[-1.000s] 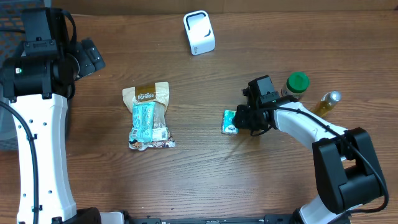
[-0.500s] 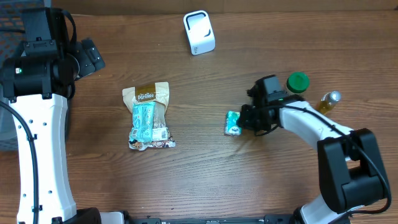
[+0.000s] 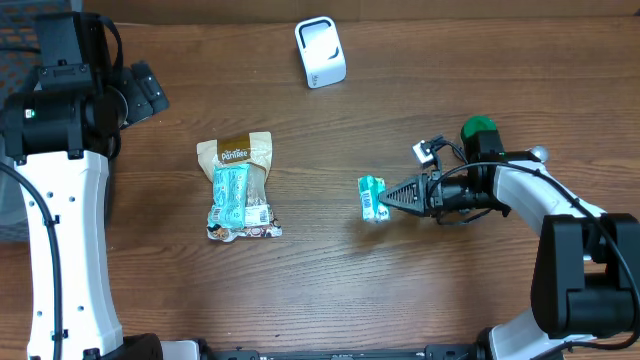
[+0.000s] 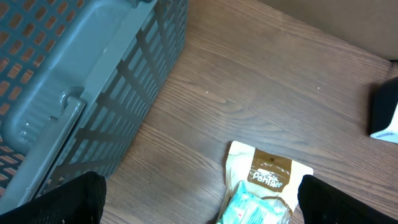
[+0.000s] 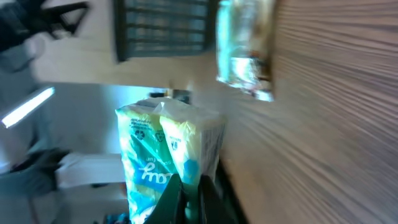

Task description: Scan the item barcode

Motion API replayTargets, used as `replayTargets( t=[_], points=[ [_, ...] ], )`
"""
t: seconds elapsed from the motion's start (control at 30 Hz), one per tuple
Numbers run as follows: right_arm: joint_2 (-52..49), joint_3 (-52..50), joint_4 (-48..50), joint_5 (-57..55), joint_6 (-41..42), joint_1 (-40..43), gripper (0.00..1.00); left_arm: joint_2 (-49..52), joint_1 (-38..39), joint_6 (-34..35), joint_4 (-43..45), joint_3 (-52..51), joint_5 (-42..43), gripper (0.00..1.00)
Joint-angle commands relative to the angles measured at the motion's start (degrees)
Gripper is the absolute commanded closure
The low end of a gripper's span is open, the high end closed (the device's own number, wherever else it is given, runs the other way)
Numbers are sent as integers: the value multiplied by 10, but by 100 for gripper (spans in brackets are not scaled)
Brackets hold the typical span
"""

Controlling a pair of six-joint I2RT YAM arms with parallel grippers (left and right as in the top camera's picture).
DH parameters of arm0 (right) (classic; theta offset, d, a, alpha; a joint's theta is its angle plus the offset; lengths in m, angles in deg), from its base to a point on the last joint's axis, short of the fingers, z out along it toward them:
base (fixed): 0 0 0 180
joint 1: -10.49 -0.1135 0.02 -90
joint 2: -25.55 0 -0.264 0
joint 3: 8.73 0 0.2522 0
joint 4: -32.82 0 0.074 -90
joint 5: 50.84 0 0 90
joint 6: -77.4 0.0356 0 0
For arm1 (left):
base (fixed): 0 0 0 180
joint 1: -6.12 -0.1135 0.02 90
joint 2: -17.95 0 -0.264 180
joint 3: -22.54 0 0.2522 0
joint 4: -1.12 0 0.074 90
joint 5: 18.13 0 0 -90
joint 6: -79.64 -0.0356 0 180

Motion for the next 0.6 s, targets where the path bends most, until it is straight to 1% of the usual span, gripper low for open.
replayTargets(
  t=[0.0,0.03,0.13,0.23,0.37,0.57],
  points=[
    [19,-1,-20,87,-82,2,96,1,0,2,1,1,-8,0],
    [19,-1,-27,89,-88,2,96,1,0,2,1,1,-8,0],
    [38,0,-92,93,-154,2,96,1,0,2,1,1,-8,0],
    [66,0,-134,93,-185,2,96,1,0,2,1,1,-8,0],
    [137,0,-172,93,-188,2,96,1,0,2,1,1,-8,0],
    [221,0,-187,93,-185,2,96,1,0,2,1,1,-8,0]
  ],
)
